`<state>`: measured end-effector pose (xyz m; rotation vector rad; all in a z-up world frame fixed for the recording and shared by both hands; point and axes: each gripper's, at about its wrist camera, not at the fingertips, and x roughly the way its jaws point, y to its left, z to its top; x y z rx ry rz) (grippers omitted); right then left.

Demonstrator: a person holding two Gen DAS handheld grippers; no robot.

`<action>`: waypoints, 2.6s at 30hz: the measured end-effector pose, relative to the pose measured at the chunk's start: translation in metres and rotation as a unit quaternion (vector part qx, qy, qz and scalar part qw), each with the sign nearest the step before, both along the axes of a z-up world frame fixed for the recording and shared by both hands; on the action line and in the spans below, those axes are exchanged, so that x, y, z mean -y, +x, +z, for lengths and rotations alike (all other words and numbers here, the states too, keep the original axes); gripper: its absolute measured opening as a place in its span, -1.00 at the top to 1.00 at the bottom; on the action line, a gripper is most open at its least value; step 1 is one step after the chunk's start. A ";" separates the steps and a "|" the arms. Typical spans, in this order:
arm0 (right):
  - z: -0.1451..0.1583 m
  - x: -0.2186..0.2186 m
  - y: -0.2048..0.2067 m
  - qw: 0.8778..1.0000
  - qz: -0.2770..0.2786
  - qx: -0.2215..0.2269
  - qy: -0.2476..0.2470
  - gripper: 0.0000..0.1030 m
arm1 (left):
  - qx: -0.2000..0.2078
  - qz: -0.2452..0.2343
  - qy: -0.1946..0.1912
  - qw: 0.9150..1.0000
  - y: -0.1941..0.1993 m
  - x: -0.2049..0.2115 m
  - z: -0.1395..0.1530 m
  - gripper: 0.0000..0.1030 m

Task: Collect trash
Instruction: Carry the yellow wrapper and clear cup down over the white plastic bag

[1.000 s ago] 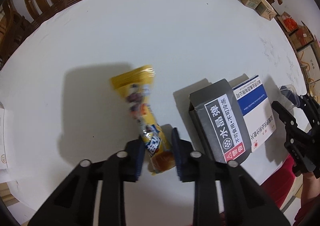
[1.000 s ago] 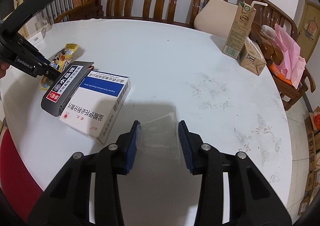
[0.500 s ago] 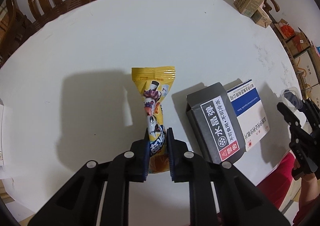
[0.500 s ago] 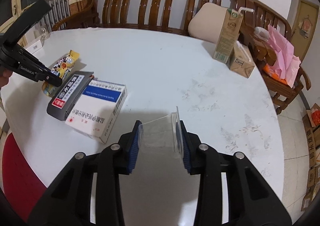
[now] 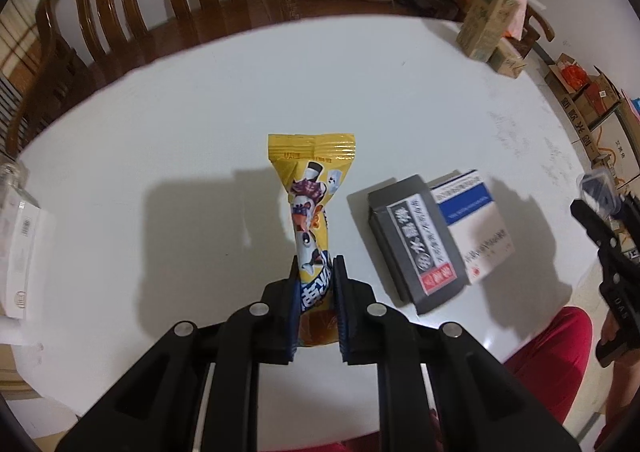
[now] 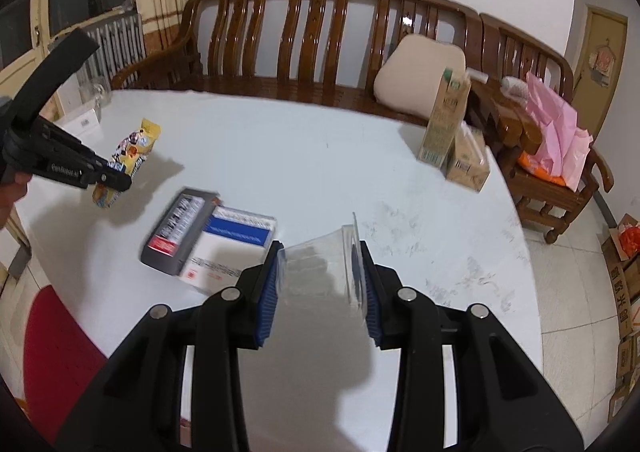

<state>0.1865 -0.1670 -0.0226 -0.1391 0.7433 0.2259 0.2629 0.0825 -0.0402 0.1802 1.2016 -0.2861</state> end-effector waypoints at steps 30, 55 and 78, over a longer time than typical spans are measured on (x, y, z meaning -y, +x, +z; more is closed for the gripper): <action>0.109 -0.050 -0.173 0.990 0.052 0.127 -0.020 0.30 | 0.110 -0.070 -0.045 0.990 -0.180 0.035 0.073 0.71; 0.075 -0.070 -0.247 0.992 0.070 0.098 -0.022 0.30 | 0.090 -0.107 -0.063 0.988 -0.246 0.059 0.039 0.71; -0.037 -0.071 -0.226 0.998 0.046 -0.039 0.004 0.30 | -0.053 -0.067 -0.098 0.992 -0.224 0.058 -0.084 0.71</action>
